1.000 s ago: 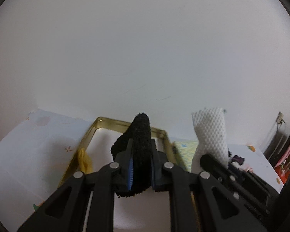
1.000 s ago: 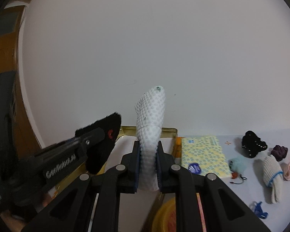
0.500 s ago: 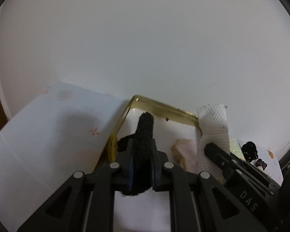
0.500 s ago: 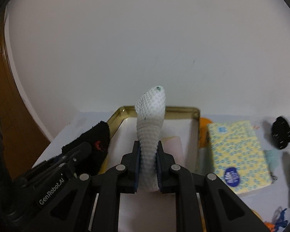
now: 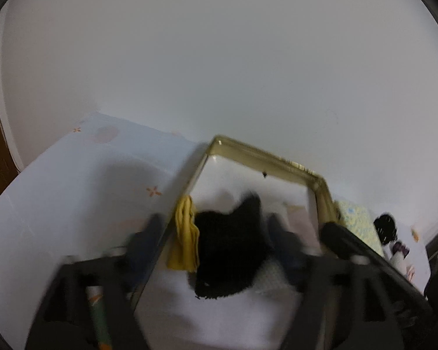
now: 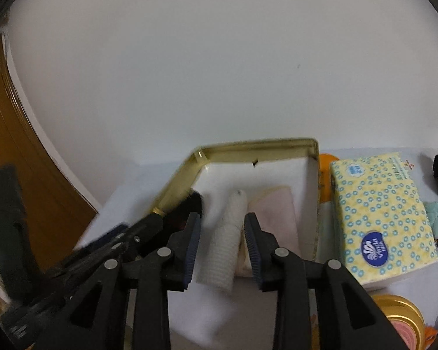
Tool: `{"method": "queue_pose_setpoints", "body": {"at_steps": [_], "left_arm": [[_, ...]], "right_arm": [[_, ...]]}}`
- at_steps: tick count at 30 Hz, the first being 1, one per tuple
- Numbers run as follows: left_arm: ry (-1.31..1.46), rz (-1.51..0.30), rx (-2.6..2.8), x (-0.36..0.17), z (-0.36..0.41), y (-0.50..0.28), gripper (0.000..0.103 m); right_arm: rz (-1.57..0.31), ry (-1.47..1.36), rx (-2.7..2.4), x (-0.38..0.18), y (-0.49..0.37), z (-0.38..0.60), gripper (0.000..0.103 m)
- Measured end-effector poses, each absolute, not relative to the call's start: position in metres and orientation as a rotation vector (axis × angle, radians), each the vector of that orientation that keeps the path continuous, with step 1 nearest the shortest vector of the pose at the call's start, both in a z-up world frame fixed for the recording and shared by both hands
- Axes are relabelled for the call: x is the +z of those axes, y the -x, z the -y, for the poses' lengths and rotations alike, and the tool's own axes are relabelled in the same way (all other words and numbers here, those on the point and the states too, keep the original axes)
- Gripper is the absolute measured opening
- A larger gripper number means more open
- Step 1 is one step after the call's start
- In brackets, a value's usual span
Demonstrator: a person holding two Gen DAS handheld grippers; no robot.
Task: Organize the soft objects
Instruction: 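Lower both cloths into the gold tray and open both grippers, then raise both open grippers away from the tray toward the remaining items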
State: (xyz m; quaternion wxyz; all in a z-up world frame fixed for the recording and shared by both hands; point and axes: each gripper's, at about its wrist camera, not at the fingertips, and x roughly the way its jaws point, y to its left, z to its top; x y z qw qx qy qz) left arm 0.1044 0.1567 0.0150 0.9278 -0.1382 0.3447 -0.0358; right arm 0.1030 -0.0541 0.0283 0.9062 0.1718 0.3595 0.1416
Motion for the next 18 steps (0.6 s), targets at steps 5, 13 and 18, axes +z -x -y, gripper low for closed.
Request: {"method": "queue_pose_setpoints", "body": {"at_steps": [5,13,18], "left_arm": [[0.312,-0.603,-0.065,0.028,-0.16,-0.088,0.103],[0.287,-0.534,0.007,0.033,-0.153,-0.072,0.103],[0.212,-0.479,0.056,0.034,-0.142,-0.064,0.103]], "right_arm": [[-0.535,-0.423,0.2,0.058,-0.057,0.071,0.072],[-0.399,-0.231,0.05,0.066,-0.009,0.069,0.073],[-0.41,-0.189,0.036,0.063,0.008,0.076,0.073]]}}
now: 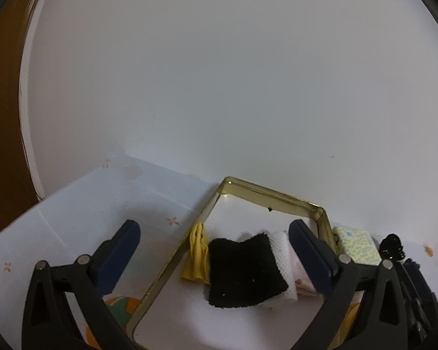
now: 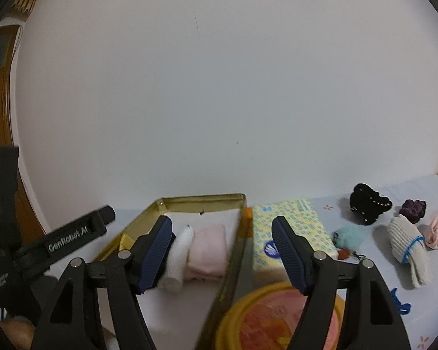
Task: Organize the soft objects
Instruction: 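Raise both open grippers away from the tray toward the remaining items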
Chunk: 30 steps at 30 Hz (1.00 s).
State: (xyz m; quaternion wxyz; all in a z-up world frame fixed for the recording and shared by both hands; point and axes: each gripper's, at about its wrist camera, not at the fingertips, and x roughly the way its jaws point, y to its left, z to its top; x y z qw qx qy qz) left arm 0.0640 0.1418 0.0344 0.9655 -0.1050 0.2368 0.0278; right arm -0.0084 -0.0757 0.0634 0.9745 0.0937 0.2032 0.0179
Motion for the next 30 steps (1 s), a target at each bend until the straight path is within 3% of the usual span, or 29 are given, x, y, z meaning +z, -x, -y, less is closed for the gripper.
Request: {"method": "queue_pose_setpoints", "body": {"at_steps": [17,30], "left_arm": [[0.123,-0.34,0.049,0.03,-0.108,-0.03,0.103],[0.047,-0.366,0.032,0.018,-0.079,-0.014,0.103]], "right_arm": [[-0.383,-0.189,-0.043,0.052,0.037,0.122,0.073],[-0.382,-0.118,-0.085,0.055,0.058,0.145,0.073]]}}
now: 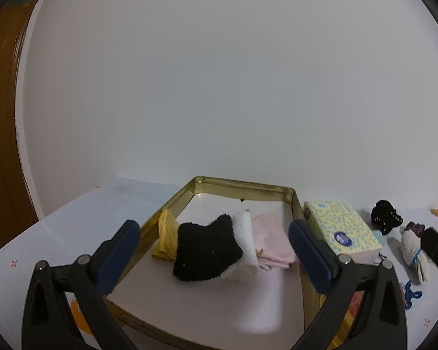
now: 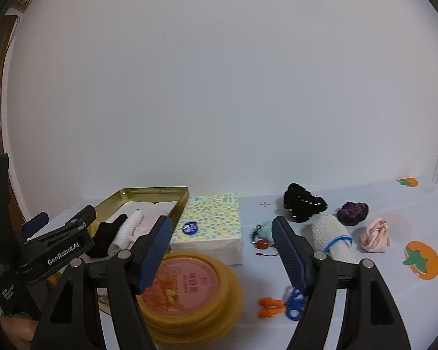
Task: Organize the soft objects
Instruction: 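Raise both open grippers away from the tray toward the remaining items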
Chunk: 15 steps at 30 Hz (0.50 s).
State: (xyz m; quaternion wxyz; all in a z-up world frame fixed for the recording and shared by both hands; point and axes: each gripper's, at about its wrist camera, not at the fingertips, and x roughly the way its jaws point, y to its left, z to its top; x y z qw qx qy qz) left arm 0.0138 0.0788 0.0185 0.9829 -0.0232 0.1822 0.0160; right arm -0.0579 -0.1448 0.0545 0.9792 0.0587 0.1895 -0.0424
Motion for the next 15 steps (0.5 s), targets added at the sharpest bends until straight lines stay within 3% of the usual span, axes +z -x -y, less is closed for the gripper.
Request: {"method": "queue_pose_setpoints", "body": {"at_steps": [15], "left_arm": [[0.047,-0.383,-0.005,0.017,-0.059,0.001,0.103]], "right_arm": [[-0.39,-0.074,-0.16,0.054,0.076,0.201,0.073]]}}
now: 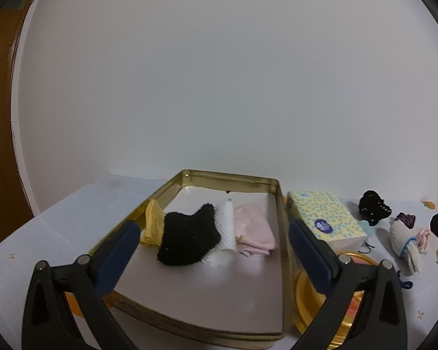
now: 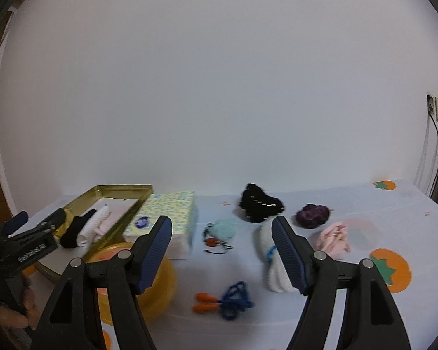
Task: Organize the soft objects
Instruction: 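Raise both open grippers away from the tray toward the remaining items, then grasp the blue pipe-cleaner toy with the left gripper while the right grasps the pink knotted cloth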
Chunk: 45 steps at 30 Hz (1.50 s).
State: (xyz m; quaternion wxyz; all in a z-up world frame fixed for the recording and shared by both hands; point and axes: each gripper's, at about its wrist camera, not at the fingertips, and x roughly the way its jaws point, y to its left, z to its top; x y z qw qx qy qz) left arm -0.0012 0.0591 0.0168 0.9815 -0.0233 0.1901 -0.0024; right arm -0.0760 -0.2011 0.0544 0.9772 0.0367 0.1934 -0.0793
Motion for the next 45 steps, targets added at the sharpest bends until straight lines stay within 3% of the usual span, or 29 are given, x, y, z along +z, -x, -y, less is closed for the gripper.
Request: {"method": "queue_pose_setpoints", "body": {"at_steps": [20,28,35,40,43,44,45], "left_arm": [[-0.019,-0.475,-0.33,0.014,0.04,0.025,0.103],[-0.183,-0.501,-0.48,0.014,0.107,0.037,0.101],[-0.363,-0.608,-0.509,-0.002,0.168,0.032,0.076],[-0.4,-0.729,-0.493,-0.018,0.182,0.017,0.076],[-0.398,-0.784,-0.469,-0.026,0.184,0.01,0.068],[-0.407,-0.787,-0.467,-0.027,0.185,0.01,0.062],[-0.408,-0.797,-0.48,-0.028,0.186,0.01,0.048]], "right_arm": [[-0.434,-0.128,-0.348,0.053,0.09,0.32,0.073],[-0.454,-0.193,-0.361,0.052,0.09,0.341,0.073],[-0.444,-0.208,-0.355,0.057,0.094,0.345,0.073],[-0.437,-0.217,-0.345,0.059,0.094,0.345,0.072],[-0.433,-0.222,-0.344,0.06,0.096,0.344,0.072],[-0.435,-0.226,-0.343,0.06,0.095,0.345,0.072],[-0.437,-0.23,-0.341,0.06,0.095,0.345,0.072]]}}
